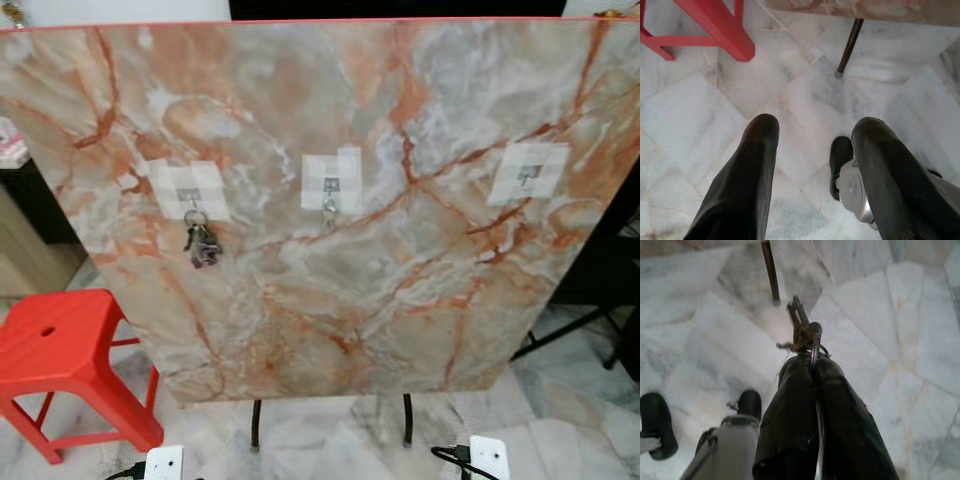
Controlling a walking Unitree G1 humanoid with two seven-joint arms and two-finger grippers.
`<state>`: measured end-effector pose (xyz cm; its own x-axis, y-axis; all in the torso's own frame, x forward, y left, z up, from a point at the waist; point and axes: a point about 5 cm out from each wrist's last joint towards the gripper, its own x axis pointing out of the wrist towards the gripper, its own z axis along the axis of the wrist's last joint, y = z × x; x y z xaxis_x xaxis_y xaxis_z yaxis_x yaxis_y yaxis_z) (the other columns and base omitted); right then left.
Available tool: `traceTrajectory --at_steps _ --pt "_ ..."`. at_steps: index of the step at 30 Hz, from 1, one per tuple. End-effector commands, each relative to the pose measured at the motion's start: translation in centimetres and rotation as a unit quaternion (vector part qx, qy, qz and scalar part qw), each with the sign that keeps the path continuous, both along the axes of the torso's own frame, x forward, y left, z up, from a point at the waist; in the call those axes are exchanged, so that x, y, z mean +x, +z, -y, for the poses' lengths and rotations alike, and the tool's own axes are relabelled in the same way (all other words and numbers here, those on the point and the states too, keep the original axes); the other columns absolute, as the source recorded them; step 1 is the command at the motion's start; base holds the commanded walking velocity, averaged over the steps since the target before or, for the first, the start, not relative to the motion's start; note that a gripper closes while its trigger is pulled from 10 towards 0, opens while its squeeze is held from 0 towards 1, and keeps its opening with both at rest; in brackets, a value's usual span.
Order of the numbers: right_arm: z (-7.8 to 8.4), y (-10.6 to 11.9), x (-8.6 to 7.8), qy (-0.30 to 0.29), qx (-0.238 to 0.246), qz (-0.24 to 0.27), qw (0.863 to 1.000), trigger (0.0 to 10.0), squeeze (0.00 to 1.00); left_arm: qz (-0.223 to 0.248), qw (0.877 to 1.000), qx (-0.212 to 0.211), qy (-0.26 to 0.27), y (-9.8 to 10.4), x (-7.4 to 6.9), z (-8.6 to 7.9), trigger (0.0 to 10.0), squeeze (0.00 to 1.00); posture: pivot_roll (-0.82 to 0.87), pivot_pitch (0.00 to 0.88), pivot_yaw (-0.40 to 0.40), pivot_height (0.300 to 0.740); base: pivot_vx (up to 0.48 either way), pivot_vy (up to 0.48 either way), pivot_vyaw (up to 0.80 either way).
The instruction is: Hang keys on a hook
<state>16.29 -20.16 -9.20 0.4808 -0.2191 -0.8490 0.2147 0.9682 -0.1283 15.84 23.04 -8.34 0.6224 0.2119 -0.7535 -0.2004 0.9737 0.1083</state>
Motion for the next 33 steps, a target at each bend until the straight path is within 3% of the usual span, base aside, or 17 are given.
traceTrajectory --at_steps 1,17,28,33 --pt "0.3 0.5 1.0 0.004 -0.019 0.014 1.0 10.0 0.0 -0.006 1.0 0.001 -0.01 -0.1 -0.2 0.1 10.0 0.0 0.06 0.0 -0.019 0.74 0.315 0.0 0.0" --pt "0.2 0.9 1.7 0.004 -0.023 0.031 0.999 10.0 0.0 -0.01 1.0 0.003 -0.014 -0.2 -0.1 0.3 10.0 0.0 0.07 0.0 -0.021 0.74 0.329 0.0 0.0" --pt "0.4 1.3 2.5 -0.008 -0.029 0.049 0.998 10.0 0.0 -0.018 1.0 0.0 -0.014 -0.4 -0.7 0.4 10.0 0.0 0.07 0.0 -0.021 0.74 0.0 0.0 0.0" --pt "2.8 2.0 2.6 -0.095 -0.098 0.049 0.989 10.0 0.0 -0.019 1.0 0.001 -0.013 -0.5 -1.0 0.4 10.0 0.0 0.07 0.003 -0.027 0.74 0.0 0.0 0.0"
